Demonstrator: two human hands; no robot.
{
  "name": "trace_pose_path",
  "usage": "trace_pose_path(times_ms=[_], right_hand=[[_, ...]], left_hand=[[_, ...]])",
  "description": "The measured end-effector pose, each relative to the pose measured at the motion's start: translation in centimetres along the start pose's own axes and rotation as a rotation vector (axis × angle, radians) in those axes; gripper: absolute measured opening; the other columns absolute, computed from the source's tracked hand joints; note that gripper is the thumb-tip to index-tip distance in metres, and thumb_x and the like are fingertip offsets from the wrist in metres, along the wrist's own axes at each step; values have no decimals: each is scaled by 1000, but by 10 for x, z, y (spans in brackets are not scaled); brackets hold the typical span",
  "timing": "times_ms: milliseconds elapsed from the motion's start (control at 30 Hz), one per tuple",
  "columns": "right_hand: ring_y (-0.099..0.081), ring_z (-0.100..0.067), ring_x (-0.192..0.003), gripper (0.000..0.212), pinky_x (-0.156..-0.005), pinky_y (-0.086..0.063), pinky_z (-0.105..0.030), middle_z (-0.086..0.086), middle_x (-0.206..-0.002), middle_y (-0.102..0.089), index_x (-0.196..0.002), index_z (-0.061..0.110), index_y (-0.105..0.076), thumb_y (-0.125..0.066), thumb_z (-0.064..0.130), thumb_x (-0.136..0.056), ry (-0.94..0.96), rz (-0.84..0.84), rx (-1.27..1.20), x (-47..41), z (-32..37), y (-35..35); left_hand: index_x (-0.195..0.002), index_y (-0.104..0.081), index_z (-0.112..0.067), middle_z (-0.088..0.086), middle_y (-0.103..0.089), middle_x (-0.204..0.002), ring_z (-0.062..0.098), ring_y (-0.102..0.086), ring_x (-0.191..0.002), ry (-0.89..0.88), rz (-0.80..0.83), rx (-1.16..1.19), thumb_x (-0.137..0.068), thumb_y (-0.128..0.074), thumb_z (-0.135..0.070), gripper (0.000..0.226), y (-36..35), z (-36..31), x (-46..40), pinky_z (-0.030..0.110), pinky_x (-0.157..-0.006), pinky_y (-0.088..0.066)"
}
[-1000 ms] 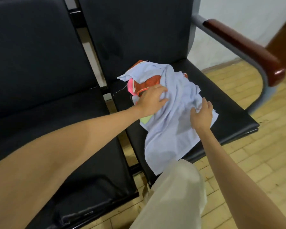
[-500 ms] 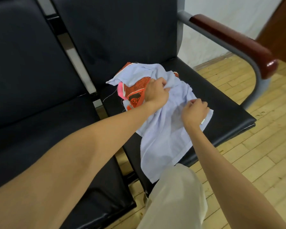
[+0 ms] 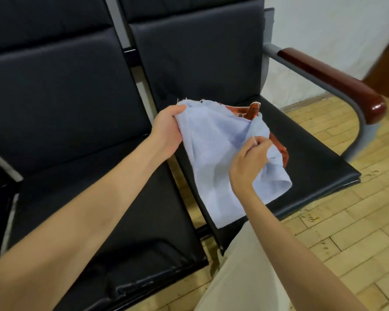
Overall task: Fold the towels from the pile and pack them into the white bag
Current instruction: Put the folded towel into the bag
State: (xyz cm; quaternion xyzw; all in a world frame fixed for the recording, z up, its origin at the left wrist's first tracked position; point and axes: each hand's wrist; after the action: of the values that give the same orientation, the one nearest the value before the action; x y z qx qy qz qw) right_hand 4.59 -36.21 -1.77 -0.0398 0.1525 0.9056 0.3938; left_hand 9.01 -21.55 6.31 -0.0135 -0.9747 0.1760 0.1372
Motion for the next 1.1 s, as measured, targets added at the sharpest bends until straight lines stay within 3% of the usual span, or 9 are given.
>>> trace_pose_path(times_ms=[133,233,300,400,500,600,800,967,1100], right_hand=[[-46,-24,-119,48,-100,-37,-33,-11,-130,-49,-133,8,-42,-52,28,-90,27,117,135,29,10,-4],[-45,-18,-121,58,-105,-36,-33,-5,-132,-47,-131,14,-41,-48,51,-87,184,280,63,63,18,-10],[-43,-19,-121,61,-105,-32,-33,-5,-131,-46,-130,13,-42,-56,50,-84,380,370,140,80,17,-12],[-48,-27,-114,50,-97,-35,-36,-11,-124,-51,-123,7,-49,-66,33,-83,462,328,262,84,19,-19],[-54,-28,-98,23,-82,-37,-31,-9,-106,-56,-107,7,-55,-56,25,-92,359,322,253,75,37,-22],[-53,-19,-84,22,-75,-38,-28,-3,-91,-54,-107,7,-53,-45,25,-98,213,463,13,72,62,-21],[-50,-6,-72,19,-67,-37,-15,6,-81,-53,-97,11,-55,-41,24,-101,369,744,-55,111,82,-30],[-53,-10,-69,16,-64,-40,-16,2,-75,-58,-95,11,-63,-52,22,-97,293,1082,44,153,68,-59],[-57,-6,-80,24,-66,-42,-5,-5,-95,-66,-98,-3,-69,-63,19,-90,108,1423,128,182,56,-71]], left_hand=[[-125,-57,-2,14,-66,-120,27,-65,-108,-15,-3,-8,-94,-48,-17,35,21,-14,22,35,-80,-56],[-119,-57,-1,17,-63,-123,30,-63,-111,-47,-40,21,-94,-51,-15,30,34,-22,34,38,-85,-56],[-121,-55,0,18,-62,-121,31,-63,-110,-68,-31,51,-94,-51,-13,30,39,-30,42,39,-87,-55],[-111,-54,-2,18,-59,-117,30,-60,-106,-105,5,73,-95,-52,-12,20,44,-47,55,38,-87,-53],[-116,-53,-1,18,-59,-118,30,-61,-108,-151,-8,114,-95,-52,-10,23,49,-70,69,37,-86,-55],[-122,-55,0,15,-62,-118,27,-63,-108,-197,-165,150,-93,-56,-9,30,64,-93,78,38,-86,-57],[-109,-53,-7,8,-59,-104,18,-62,-92,-171,-661,-70,-91,-59,-3,19,141,-100,98,30,-63,-55],[-87,-55,-4,10,-60,-90,21,-63,-88,-53,-796,-122,-88,-58,7,12,225,-69,141,25,-56,-52],[-84,-54,0,8,-55,-78,16,-56,-70,114,-889,-244,-85,-59,10,11,283,-28,180,28,-67,-52]])
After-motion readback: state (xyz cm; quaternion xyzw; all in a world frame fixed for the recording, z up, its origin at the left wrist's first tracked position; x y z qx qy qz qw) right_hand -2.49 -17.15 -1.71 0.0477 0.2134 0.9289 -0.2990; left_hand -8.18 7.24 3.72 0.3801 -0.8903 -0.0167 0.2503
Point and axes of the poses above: each hand's wrist, its own x-axis away from the middle knuckle, its own y-axis out of the back of the hand, z = x × y
